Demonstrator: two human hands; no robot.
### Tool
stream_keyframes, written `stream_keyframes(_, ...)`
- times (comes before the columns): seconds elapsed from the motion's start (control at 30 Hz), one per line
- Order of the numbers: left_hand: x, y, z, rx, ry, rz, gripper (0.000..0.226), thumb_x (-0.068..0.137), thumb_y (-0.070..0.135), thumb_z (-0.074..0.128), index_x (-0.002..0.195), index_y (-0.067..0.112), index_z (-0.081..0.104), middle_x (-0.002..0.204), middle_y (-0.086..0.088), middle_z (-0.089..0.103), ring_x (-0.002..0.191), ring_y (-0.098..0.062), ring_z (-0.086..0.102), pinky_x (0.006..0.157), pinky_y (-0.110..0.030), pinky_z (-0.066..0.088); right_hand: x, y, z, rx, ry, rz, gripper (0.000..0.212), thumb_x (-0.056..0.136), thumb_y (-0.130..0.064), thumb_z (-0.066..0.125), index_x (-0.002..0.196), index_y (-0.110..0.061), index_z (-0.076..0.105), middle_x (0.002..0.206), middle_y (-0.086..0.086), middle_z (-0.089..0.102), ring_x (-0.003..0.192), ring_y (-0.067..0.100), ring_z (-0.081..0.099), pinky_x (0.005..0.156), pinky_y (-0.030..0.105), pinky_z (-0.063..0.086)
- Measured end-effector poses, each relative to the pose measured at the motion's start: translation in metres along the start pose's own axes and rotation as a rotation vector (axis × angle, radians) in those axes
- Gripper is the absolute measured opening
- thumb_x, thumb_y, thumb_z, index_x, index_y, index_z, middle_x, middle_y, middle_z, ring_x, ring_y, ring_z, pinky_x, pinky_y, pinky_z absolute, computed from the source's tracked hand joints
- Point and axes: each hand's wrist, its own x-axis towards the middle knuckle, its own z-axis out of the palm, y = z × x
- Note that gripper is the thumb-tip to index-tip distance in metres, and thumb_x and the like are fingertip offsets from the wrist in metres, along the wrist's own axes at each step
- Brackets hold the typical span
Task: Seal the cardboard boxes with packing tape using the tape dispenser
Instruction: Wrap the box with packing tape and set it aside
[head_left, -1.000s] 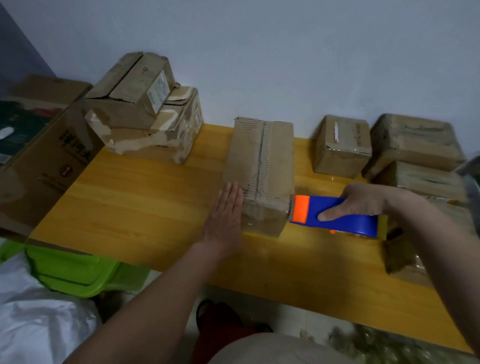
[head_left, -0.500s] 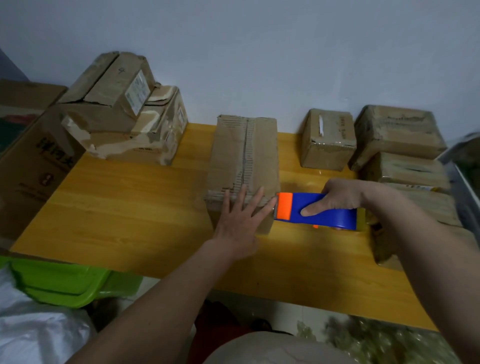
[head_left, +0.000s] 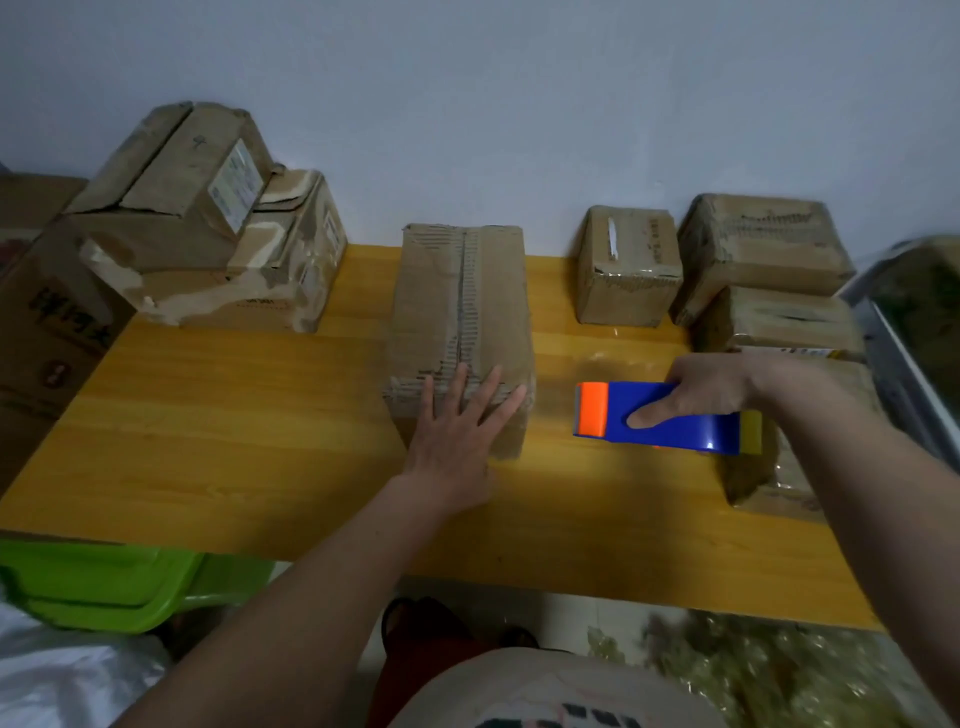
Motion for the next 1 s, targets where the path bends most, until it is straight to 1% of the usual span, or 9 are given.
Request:
stream_keyframes(0.1, 0.001, -0.003, -0.002, -0.02, 0.023, -0.073, 0.105, 0.077, 0.048, 0.054, 0.149, 0.024, -0.019, 0.16, -0.001, -0.016, 0.147, -0.027, -0.011, 0.115, -0.05, -0.008, 0.007, -0.007, 0.006, -0.025, 0.011, 0.048, 0.034, 0.083, -0.046, 0.065, 0.089, -0.013, 0.058, 0.087, 0.006, 0.063, 0.083, 0.023, 0.06, 0.072, 0.03, 0.047)
stream_keyframes(0.2, 0.001, -0.005, -0.003, 0.0, 0.014, -0.186, 0.104, 0.082, 0.049, 0.053, 0.15, 0.013, -0.017, 0.158, -0.015, -0.021, 0.146, -0.029, -0.019, 0.117, -0.043, -0.008, 0.016, -0.018, 0.018, -0.127, 0.1, 0.108, 0.035, 0.085, -0.051, 0.061, 0.085, -0.018, 0.05, 0.083, 0.002, 0.055, 0.086, 0.023, 0.056, 0.076, 0.033, 0.046)
stream_keyframes(0.33, 0.001, -0.001, -0.008, 0.037, -0.03, -0.223, 0.096, 0.088, 0.051, 0.048, 0.151, 0.02, -0.017, 0.157, -0.018, -0.021, 0.142, -0.042, -0.022, 0.115, -0.057, -0.012, 0.038, -0.042, 0.038, -0.422, 0.328, 0.103, 0.033, 0.087, -0.056, 0.05, 0.085, -0.022, 0.048, 0.079, -0.002, 0.054, 0.074, 0.018, 0.055, 0.063, 0.031, 0.041)
stream_keyframes(0.43, 0.0, 0.002, -0.011, 0.016, -0.071, -0.245, 0.097, 0.088, 0.054, 0.048, 0.15, 0.023, -0.019, 0.157, -0.016, -0.023, 0.141, -0.044, -0.023, 0.114, -0.061, -0.009, 0.046, -0.029, 0.053, -0.627, 0.439, 0.176, 0.026, 0.094, -0.038, 0.045, 0.105, -0.021, 0.062, 0.09, -0.002, 0.062, 0.094, 0.02, 0.062, 0.07, 0.031, 0.045)
stream_keyframes(0.5, 0.001, 0.004, -0.01, -0.011, -0.074, -0.292, 0.1, 0.086, 0.056, 0.052, 0.149, 0.028, -0.021, 0.157, -0.012, -0.025, 0.141, -0.043, -0.025, 0.111, -0.065, -0.01, 0.051, -0.008, 0.06, -0.531, 0.443, 0.22, 0.032, 0.095, -0.043, 0.045, 0.106, -0.017, 0.061, 0.075, -0.003, 0.053, 0.081, 0.02, 0.059, 0.061, 0.029, 0.044)
stream_keyframes(0.57, 0.003, 0.007, -0.013, -0.048, -0.09, -0.352, 0.101, 0.085, 0.056, 0.055, 0.148, 0.034, -0.021, 0.157, -0.006, -0.027, 0.141, -0.041, -0.026, 0.107, -0.07, -0.011, 0.055, 0.004, 0.07, -0.368, 0.478, 0.222, 0.041, 0.094, -0.051, 0.046, 0.105, -0.014, 0.059, 0.078, -0.001, 0.054, 0.075, 0.021, 0.056, 0.061, 0.031, 0.043)
stream_keyframes(0.67, 0.008, 0.013, -0.016, -0.117, -0.116, -0.405, 0.099, 0.085, 0.056, 0.056, 0.147, 0.039, -0.019, 0.157, -0.001, -0.028, 0.141, -0.04, -0.028, 0.105, -0.074, -0.009, 0.069, 0.012, 0.093, -0.204, 0.531, 0.204, 0.044, 0.095, -0.05, 0.044, 0.11, -0.012, 0.058, 0.103, 0.007, 0.065, 0.095, 0.027, 0.063, 0.075, 0.035, 0.045)
stream_keyframes(0.83, 0.009, 0.01, -0.016, -0.277, -0.128, -0.472, 0.094, 0.086, 0.046, 0.06, 0.147, 0.047, -0.012, 0.156, 0.005, -0.03, 0.142, -0.033, -0.028, 0.108, -0.072, 0.004, 0.08, 0.016, 0.129, -0.12, 0.386, 0.299, 0.054, 0.097, -0.036, 0.041, 0.136, 0.0, 0.035, 0.13, 0.012, 0.057, 0.121, 0.029, 0.055, 0.1, 0.042, 0.036)
stream_keyframes(1.0, 0.004, 0.004, -0.014, -0.322, -0.08, -0.493, 0.092, 0.085, 0.04, 0.061, 0.149, 0.045, -0.005, 0.158, 0.004, -0.024, 0.143, -0.03, -0.024, 0.113, -0.062, 0.016, 0.089, 0.02, 0.14, -0.037, 0.347, 0.182, 0.047, 0.097, -0.033, 0.048, 0.128, 0.002, 0.047, 0.132, 0.019, 0.054, 0.122, 0.034, 0.051, 0.098, 0.037, 0.042)
